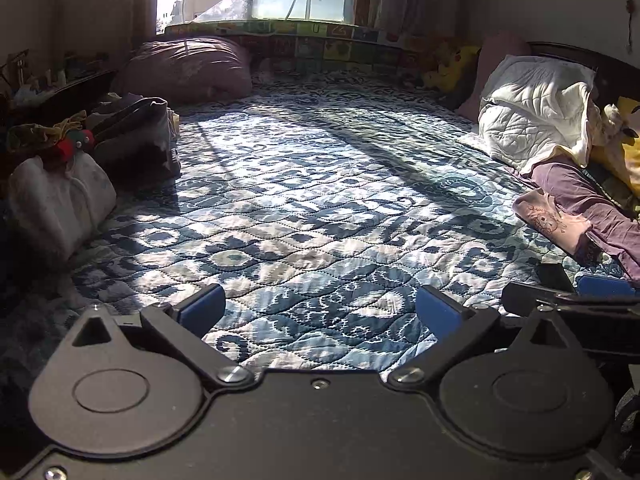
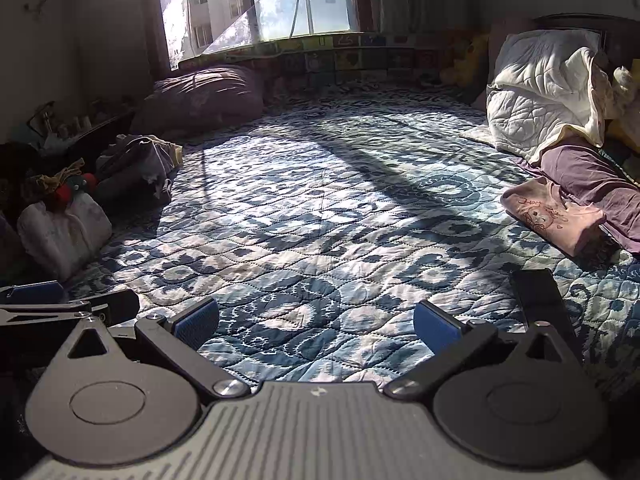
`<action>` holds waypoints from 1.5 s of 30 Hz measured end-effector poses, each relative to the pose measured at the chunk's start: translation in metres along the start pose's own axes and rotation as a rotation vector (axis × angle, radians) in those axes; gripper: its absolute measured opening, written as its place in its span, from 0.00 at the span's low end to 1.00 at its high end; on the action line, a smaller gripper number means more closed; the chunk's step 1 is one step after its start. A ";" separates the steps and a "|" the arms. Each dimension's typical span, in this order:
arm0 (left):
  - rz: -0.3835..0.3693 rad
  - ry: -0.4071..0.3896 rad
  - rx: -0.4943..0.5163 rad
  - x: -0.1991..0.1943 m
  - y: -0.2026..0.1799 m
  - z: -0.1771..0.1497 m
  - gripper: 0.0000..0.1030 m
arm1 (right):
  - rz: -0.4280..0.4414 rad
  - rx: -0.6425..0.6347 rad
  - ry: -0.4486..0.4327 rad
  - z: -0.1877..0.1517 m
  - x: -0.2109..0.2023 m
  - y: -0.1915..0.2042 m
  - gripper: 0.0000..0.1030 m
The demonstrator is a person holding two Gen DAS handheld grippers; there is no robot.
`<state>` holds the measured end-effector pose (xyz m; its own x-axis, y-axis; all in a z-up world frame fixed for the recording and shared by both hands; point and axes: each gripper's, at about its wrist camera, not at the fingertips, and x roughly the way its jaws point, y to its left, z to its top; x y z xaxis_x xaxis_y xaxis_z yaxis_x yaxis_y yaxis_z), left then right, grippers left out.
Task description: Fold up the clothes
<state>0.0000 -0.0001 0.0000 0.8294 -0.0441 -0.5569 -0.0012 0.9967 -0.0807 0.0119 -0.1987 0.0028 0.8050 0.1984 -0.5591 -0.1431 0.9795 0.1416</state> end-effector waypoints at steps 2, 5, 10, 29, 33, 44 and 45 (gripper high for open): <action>0.004 0.006 0.017 0.000 -0.001 0.000 0.99 | 0.002 0.003 -0.002 -0.001 0.000 -0.001 0.99; 0.015 0.017 0.045 0.001 -0.006 -0.001 0.99 | 0.005 0.008 -0.005 -0.002 -0.001 -0.001 0.99; -0.001 0.017 0.018 0.003 -0.005 -0.003 0.99 | 0.010 0.019 0.006 0.000 0.000 -0.004 0.99; 0.007 0.037 0.001 0.005 -0.004 -0.007 0.99 | 0.010 0.027 0.023 -0.003 0.003 -0.005 1.00; 0.008 0.039 -0.002 0.005 -0.002 -0.009 0.99 | 0.011 0.026 0.028 -0.004 0.003 -0.003 1.00; 0.005 0.043 -0.012 0.007 0.000 -0.012 0.99 | 0.013 0.019 0.031 -0.004 0.003 -0.002 1.00; 0.005 0.044 -0.013 0.007 0.000 -0.012 0.99 | 0.012 0.018 0.030 -0.005 0.003 -0.001 1.00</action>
<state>-0.0007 -0.0011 -0.0142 0.8042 -0.0420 -0.5929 -0.0133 0.9960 -0.0885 0.0117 -0.1989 -0.0026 0.7854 0.2111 -0.5819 -0.1420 0.9764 0.1626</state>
